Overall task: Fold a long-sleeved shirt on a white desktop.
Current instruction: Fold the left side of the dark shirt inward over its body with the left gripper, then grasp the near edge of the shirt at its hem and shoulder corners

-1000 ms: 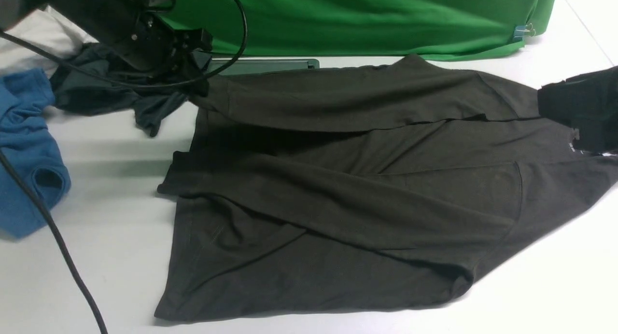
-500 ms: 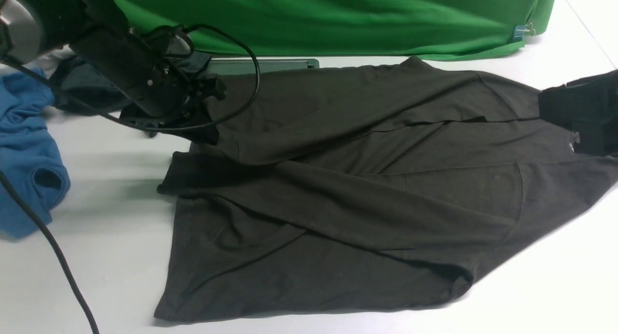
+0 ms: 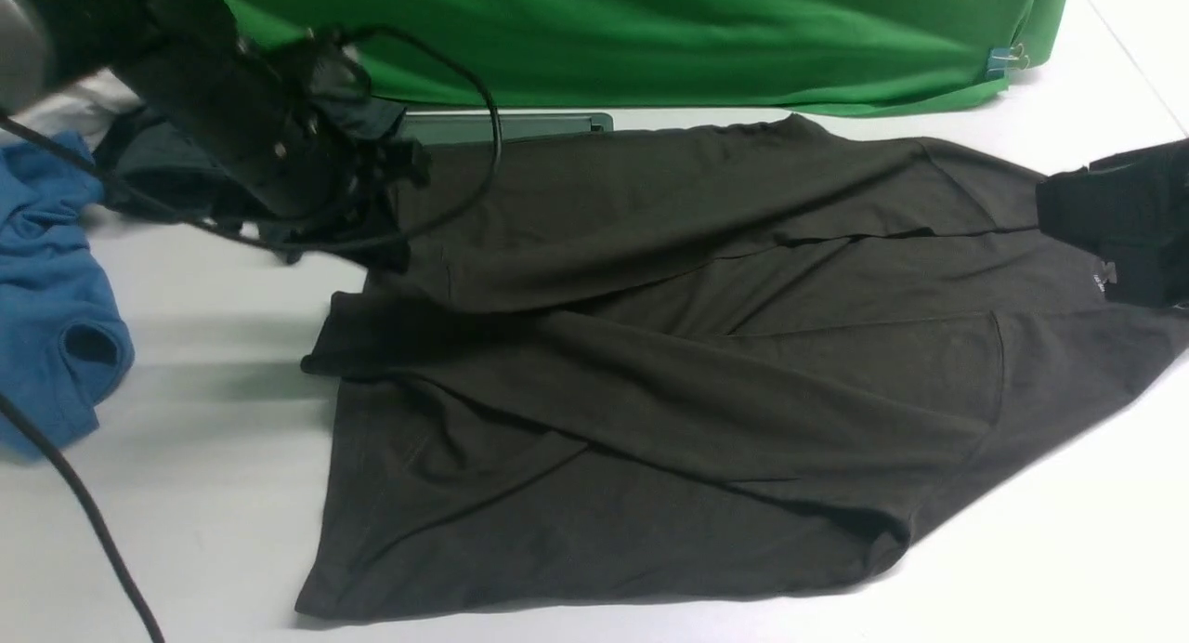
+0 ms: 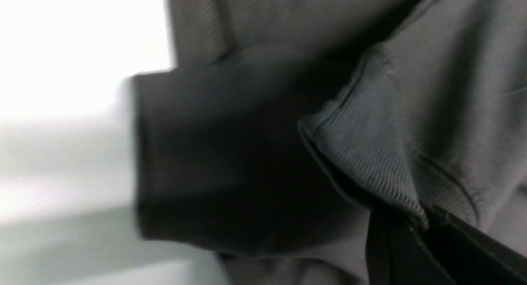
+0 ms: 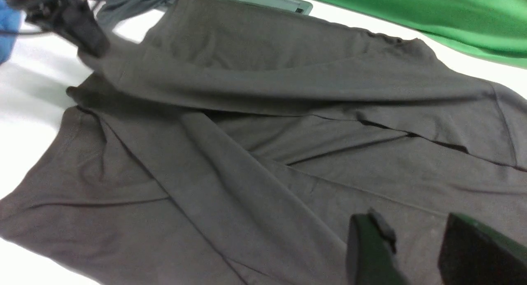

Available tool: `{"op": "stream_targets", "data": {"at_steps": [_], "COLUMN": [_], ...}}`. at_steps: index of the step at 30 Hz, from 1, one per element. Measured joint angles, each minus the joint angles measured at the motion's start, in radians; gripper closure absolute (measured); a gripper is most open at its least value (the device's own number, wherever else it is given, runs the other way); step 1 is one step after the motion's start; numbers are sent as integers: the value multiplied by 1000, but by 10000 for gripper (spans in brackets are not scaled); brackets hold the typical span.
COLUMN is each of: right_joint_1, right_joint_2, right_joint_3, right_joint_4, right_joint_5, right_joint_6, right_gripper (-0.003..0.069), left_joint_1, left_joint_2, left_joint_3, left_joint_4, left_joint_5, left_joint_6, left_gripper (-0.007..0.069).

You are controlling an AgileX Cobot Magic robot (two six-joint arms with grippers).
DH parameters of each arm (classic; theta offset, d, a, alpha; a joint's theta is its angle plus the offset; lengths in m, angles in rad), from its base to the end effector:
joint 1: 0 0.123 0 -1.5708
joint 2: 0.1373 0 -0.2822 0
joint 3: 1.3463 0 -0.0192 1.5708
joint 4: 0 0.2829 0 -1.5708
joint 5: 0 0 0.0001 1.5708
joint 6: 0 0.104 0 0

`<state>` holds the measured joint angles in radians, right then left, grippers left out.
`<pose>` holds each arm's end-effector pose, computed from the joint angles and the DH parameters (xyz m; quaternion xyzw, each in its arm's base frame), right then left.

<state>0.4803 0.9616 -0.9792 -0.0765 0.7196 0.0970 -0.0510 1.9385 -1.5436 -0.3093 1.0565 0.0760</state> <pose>0.2117 0.1044 0.3632 -0.1827 0.8684 0.0967 0.4508 0.4325 -0.0497 0.2049 0.0009 0.9847 -0.1399 0.1036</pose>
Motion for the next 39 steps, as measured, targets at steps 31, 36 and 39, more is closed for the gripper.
{"op": "stream_targets", "data": {"at_steps": [31, 36, 39], "right_joint_1": [0, 0, 0], "right_joint_2": [107, 170, 240], "right_joint_3": [0, 0, 0], "right_joint_4": [0, -7, -7], "right_joint_5": [62, 126, 204], "right_joint_6": [-18, -144, -284], "right_gripper": [419, 419, 419], "left_joint_1": [-26, -26, -26], "left_joint_2": [-374, -322, -312], "left_joint_3": [803, 799, 799], "left_joint_4": [-18, -118, -188], "left_joint_5": [-228, -263, -289], "left_joint_6": [-42, 84, 168], "left_gripper": [23, 81, 179]}}
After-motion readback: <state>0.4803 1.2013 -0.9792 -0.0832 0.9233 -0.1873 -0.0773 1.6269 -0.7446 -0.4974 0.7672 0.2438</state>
